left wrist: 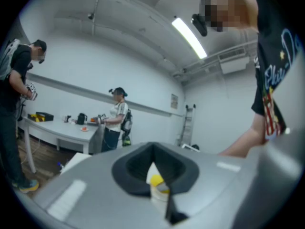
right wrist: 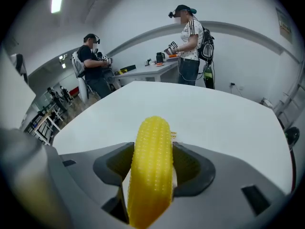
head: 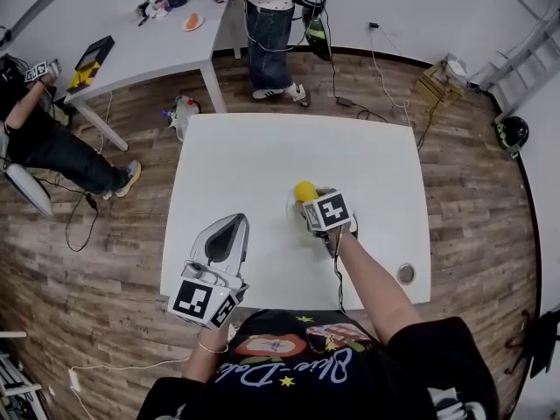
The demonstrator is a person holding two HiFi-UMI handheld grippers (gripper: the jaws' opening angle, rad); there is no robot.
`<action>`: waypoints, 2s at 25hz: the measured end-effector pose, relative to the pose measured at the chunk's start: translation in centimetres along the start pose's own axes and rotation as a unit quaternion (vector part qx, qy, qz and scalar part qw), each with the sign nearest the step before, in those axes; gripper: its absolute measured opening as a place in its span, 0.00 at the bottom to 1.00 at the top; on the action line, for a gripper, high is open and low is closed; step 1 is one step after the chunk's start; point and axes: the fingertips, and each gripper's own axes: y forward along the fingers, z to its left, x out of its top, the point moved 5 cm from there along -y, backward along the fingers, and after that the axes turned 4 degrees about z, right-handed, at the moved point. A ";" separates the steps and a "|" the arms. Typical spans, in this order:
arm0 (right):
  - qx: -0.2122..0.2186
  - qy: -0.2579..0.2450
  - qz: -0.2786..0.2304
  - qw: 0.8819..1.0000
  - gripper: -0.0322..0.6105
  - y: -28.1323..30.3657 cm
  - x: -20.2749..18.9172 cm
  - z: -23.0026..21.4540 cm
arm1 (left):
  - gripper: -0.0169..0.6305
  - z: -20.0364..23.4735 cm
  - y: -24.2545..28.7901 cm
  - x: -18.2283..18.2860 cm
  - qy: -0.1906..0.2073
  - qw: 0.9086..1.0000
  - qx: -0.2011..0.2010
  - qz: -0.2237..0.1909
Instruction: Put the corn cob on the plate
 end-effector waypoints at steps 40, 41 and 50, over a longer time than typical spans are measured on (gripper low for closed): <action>-0.035 -0.003 -0.358 0.933 0.07 -19.2 -1.6 3.2 | 0.01 -4.9 4.6 1.1 0.032 0.994 -0.101 -0.009; -0.033 -0.003 -0.357 0.934 0.07 -19.2 -1.6 3.3 | 0.01 -4.8 4.6 1.1 0.031 0.994 -0.100 -0.009; -0.027 0.011 -0.349 0.936 0.07 -18.6 -1.4 3.1 | 0.01 -4.4 4.3 0.8 0.029 0.995 -0.093 -0.002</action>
